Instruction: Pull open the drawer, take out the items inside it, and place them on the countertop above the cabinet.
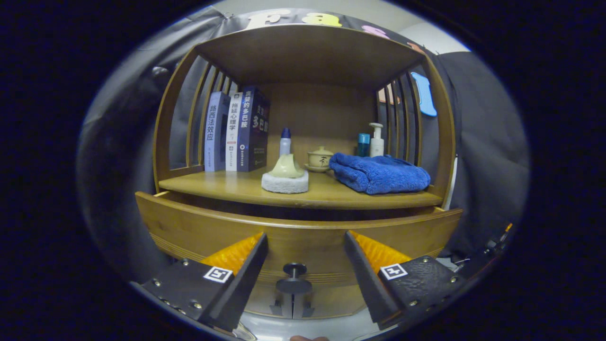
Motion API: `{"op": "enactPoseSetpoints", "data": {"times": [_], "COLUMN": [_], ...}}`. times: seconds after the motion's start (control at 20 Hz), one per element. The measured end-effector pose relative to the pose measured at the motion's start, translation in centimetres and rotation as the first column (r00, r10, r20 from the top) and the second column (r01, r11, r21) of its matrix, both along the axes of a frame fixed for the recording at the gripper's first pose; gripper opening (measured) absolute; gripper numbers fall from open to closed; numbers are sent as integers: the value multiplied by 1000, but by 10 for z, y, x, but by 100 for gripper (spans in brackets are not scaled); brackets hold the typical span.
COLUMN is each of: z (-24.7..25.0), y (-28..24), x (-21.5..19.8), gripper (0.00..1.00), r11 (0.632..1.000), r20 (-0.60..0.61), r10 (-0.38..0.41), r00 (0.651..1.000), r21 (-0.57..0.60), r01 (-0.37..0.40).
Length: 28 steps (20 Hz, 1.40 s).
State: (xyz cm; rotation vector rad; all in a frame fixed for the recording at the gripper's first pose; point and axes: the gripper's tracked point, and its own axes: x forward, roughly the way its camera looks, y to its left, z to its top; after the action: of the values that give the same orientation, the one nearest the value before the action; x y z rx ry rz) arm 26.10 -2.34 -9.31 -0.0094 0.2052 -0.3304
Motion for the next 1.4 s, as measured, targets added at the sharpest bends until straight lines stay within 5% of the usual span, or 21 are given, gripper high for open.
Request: {"op": "enactPoseSetpoints", "data": {"times": [1.4], "z": [-8], "y": [-8], "x": [33], "gripper": [98], "r11": [1000], "r20": [-22], "r10": [-2], "r00": [1000], "r21": [-21], "r01": [2]}}
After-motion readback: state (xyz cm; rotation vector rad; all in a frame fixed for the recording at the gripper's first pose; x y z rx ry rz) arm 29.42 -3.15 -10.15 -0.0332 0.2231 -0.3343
